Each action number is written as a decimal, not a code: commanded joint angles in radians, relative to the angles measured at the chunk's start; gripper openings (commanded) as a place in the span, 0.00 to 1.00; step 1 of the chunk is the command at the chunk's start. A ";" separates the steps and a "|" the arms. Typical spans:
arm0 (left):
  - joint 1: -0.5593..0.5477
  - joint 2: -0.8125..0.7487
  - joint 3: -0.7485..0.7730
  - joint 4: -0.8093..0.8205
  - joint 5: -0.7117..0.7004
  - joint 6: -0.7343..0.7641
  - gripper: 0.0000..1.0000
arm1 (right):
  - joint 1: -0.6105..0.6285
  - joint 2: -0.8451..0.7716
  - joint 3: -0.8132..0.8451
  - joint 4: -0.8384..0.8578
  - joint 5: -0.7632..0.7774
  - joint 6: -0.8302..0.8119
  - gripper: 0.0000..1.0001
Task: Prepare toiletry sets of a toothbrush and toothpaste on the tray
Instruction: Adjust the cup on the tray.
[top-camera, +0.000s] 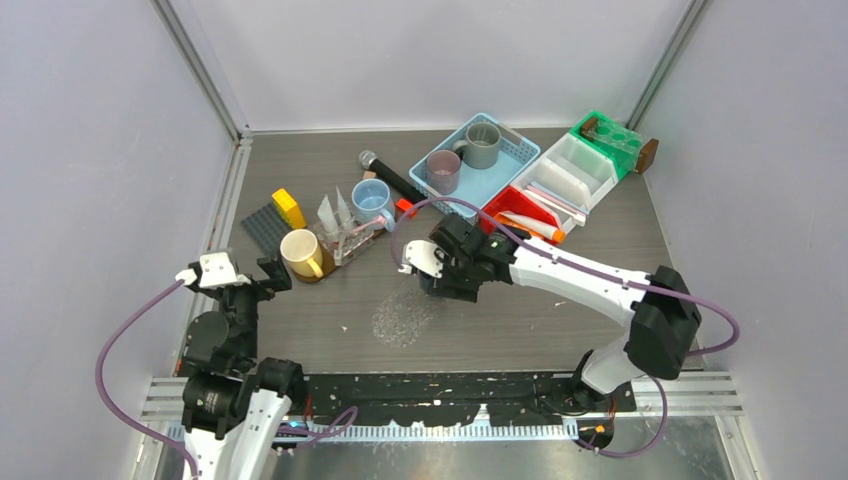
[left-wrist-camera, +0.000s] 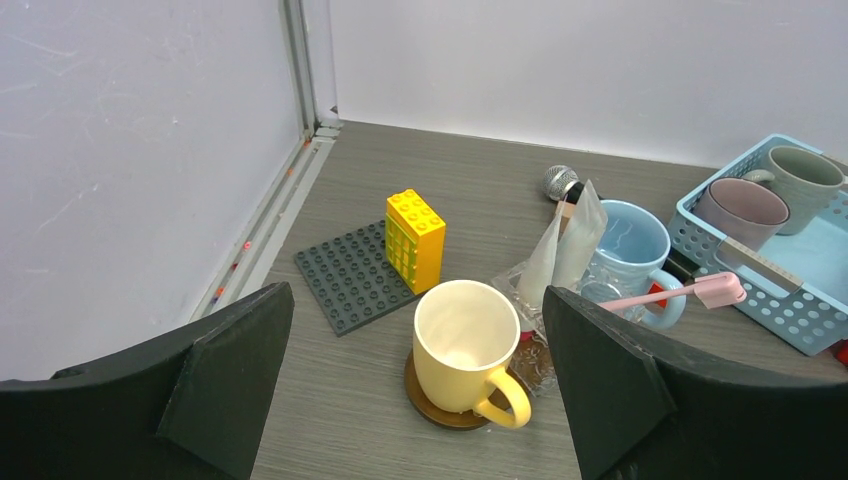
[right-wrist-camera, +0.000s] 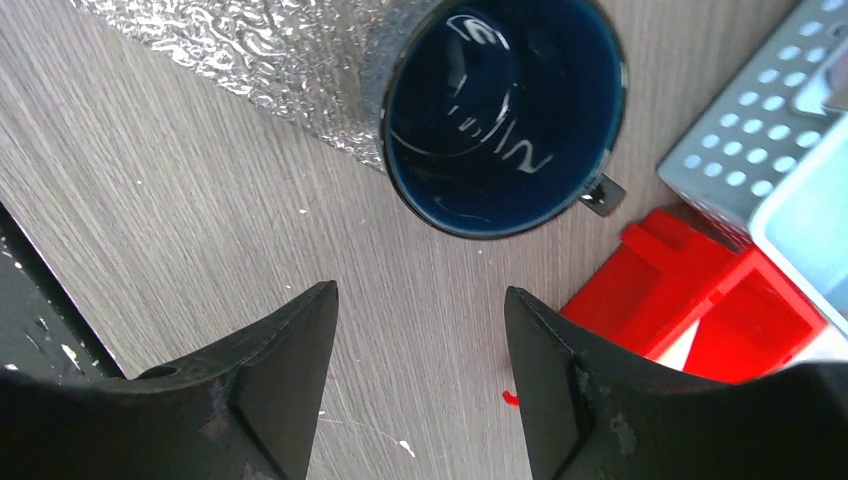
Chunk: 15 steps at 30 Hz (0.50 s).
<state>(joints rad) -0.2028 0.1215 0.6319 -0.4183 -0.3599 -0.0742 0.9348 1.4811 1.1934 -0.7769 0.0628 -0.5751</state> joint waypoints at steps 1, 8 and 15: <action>-0.004 -0.011 -0.001 0.029 -0.011 -0.003 0.99 | 0.008 0.039 0.056 0.007 -0.044 -0.070 0.68; -0.007 -0.007 -0.004 0.032 -0.010 -0.001 0.99 | 0.028 0.126 0.070 0.059 -0.017 -0.089 0.65; -0.010 -0.005 -0.004 0.035 -0.010 0.001 0.98 | 0.038 0.170 0.073 0.075 -0.022 -0.104 0.61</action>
<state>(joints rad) -0.2085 0.1196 0.6315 -0.4179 -0.3599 -0.0738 0.9665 1.6360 1.2263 -0.7353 0.0425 -0.6552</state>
